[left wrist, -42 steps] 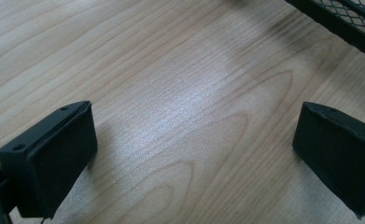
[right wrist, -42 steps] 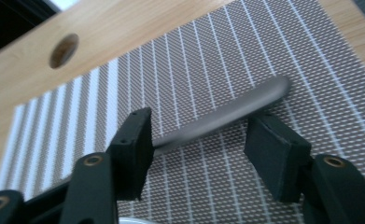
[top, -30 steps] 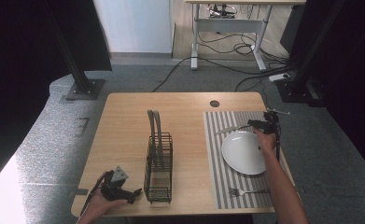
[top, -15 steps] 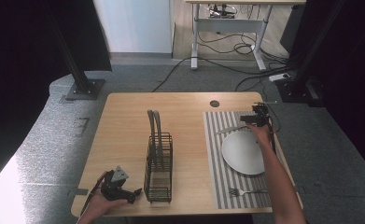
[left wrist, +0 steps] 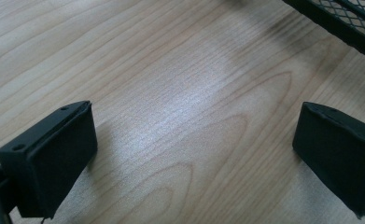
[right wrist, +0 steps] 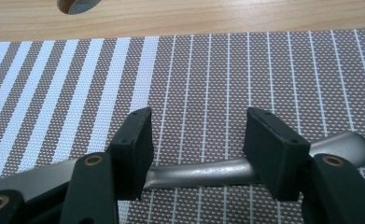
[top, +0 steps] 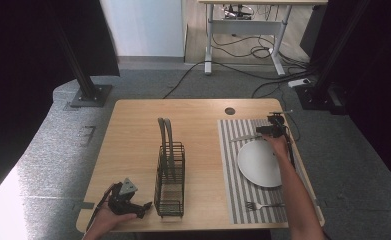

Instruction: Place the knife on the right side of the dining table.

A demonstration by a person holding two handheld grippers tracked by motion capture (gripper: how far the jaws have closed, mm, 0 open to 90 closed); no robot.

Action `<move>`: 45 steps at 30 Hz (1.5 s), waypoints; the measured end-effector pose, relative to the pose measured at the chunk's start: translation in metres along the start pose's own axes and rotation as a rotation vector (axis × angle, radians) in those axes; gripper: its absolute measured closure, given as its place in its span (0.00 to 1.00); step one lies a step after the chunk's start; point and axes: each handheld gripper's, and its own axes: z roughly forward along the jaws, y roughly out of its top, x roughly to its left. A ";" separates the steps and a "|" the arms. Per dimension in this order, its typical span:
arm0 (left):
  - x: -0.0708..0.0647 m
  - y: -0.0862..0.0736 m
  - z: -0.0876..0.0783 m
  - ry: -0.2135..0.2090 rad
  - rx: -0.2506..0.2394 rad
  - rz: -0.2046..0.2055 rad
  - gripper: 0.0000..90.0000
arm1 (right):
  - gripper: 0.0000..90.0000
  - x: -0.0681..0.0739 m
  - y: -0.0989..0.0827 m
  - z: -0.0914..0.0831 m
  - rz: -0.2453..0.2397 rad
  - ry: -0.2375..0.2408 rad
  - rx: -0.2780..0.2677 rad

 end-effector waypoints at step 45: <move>0.000 0.000 0.000 -0.001 0.001 0.001 0.00 | 0.41 0.052 -0.026 -0.077 -0.066 0.208 -0.163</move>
